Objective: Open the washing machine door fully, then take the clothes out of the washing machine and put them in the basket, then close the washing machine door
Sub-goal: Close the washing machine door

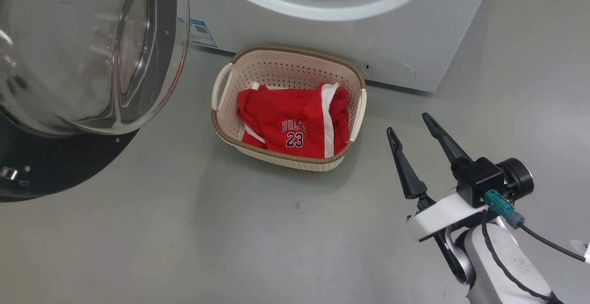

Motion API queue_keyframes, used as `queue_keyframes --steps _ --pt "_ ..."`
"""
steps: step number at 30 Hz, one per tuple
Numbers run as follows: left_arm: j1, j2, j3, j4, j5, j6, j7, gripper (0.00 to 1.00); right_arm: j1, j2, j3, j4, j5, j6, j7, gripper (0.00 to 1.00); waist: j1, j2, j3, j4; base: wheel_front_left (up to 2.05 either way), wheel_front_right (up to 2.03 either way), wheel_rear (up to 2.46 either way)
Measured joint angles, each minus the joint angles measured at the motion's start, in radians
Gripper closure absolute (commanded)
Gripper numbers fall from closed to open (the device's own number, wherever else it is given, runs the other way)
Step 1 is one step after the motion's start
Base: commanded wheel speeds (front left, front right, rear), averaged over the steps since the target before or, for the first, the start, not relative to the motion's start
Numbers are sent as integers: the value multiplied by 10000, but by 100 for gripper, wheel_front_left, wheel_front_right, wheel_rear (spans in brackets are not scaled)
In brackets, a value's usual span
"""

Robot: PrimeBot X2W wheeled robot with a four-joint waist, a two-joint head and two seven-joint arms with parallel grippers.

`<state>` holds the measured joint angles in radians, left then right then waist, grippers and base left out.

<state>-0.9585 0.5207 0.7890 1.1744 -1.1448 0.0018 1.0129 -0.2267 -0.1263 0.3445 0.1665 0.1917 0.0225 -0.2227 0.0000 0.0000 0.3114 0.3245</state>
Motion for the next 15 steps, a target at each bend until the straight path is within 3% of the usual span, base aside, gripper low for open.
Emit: queue_keyframes --steps 11,15 --pt "489 -276 115 59 -345 -665 1143 100 105 113 144 142 19 6 -31 0 0 0 -365 94 0 0 0" --pt "581 -623 107 38 -575 -869 1578 100 135 121 123 215 90 6 -46 0 0 0 -521 114 0 0 0"
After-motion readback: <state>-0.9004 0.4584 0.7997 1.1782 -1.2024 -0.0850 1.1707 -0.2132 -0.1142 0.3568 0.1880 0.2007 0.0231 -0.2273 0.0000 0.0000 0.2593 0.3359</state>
